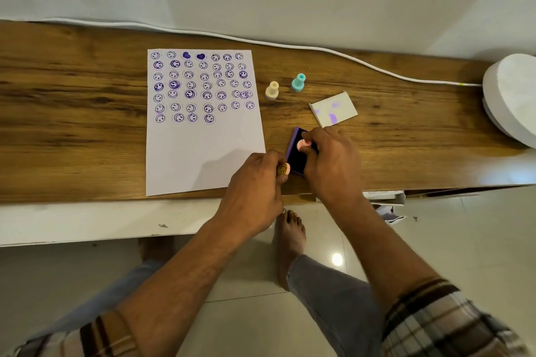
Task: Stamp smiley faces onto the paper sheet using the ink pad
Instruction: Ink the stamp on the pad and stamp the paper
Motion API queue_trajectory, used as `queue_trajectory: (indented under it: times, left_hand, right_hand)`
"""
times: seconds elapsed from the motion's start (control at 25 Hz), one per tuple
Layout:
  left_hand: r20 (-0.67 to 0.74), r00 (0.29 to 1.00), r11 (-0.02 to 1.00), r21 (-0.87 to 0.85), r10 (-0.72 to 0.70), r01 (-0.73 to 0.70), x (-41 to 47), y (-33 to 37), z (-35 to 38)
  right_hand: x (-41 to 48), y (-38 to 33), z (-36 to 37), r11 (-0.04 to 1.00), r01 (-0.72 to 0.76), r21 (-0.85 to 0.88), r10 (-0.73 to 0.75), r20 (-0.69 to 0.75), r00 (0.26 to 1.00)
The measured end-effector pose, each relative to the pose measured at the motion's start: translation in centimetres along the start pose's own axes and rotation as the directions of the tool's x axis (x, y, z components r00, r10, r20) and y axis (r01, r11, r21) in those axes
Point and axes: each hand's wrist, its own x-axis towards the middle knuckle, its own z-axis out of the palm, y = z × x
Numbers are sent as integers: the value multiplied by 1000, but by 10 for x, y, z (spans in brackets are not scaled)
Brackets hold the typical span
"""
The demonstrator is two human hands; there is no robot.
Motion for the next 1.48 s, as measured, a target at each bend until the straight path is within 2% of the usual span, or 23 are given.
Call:
queue_trajectory:
  times: [0.2,0.4,0.6,0.84,1.08,1.24,1.48]
  left_hand:
    - [10,1000,1000,-2,-6,6,-2,0,-2]
    - [11,1000,1000,-5,-16,16,-1,1,-2]
    - [23,999,999,3,-36,36,-1,3,-2]
    - [20,999,999,9,-38,37,2,3,-1]
    - [-7,1000,999,14,-30,30,1,6,1]
    - [2,1000,999,26,-18,18,1,5,1]
    - [47,999,1000,22,2,-3,1,2,-6]
  right_hand:
    - [26,18,-21,960,278,-36,-261,242,934]
    - [23,19,-17,929,359,-89,-330,243,912]
    - [14,14,-8,956,270,-118,-249,167,954]
    - [4,-5,-1,989,70,-132,-57,96,994]
    - [1,-19,3,988,-86,-130,96,66,993]
    - [0,-26,8,973,-216,-79,216,-8,976]
    - [3,-19,5,980,-160,-119,168,64,984]
